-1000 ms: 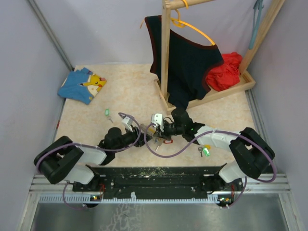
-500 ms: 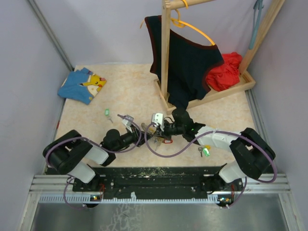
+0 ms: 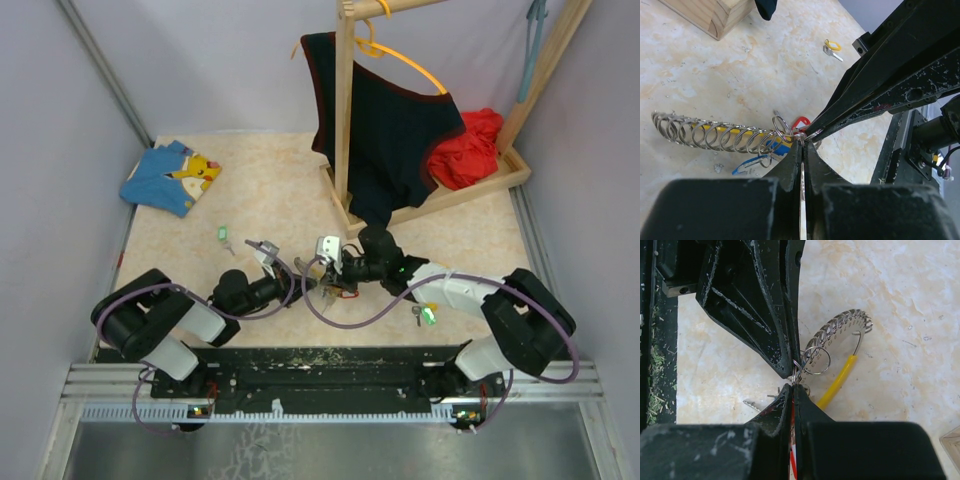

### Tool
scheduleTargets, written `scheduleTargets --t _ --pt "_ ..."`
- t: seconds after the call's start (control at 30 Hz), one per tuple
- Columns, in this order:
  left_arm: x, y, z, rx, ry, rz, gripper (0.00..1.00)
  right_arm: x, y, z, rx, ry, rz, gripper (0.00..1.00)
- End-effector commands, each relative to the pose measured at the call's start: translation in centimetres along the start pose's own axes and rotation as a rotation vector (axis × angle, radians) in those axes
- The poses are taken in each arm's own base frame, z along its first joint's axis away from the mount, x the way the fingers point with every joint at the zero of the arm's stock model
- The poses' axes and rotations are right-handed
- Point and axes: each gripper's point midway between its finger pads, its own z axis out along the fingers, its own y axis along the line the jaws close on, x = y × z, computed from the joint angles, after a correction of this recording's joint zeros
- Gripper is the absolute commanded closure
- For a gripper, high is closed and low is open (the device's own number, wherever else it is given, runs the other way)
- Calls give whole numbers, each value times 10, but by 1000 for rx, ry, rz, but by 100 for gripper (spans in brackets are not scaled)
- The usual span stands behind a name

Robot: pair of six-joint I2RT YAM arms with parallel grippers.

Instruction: Put the keys on the keyring

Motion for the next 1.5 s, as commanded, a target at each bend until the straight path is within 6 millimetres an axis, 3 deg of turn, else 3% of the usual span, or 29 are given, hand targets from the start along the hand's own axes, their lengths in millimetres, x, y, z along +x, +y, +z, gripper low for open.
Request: scheduleTargets --t 0.0,0.07,0.23,0.4,0.8,1.13,1.47 --pt "-10 -4 2 34 -34 93 99 -20 1 -11 3 -54 -45 100" --pt "-11 -4 3 39 -31 133 99 -20 4 -14 -6 -47 -42 97" --pt "-10 -5 4 69 4 265 99 -23 -1 -27 34 -29 -47 77" --pt "-12 -9 6 117 51 443 99 -42 -12 -43 77 -70 -53 72" --pt "-32 -25 15 250 74 813 99 -67 -41 -46 129 -192 -58 73" --pt "-74 -40 31 264 29 964 99 -78 -39 -40 69 -225 -78 73" --pt "-63 -48 21 360 47 973 99 -76 -35 -59 156 -275 -189 76"
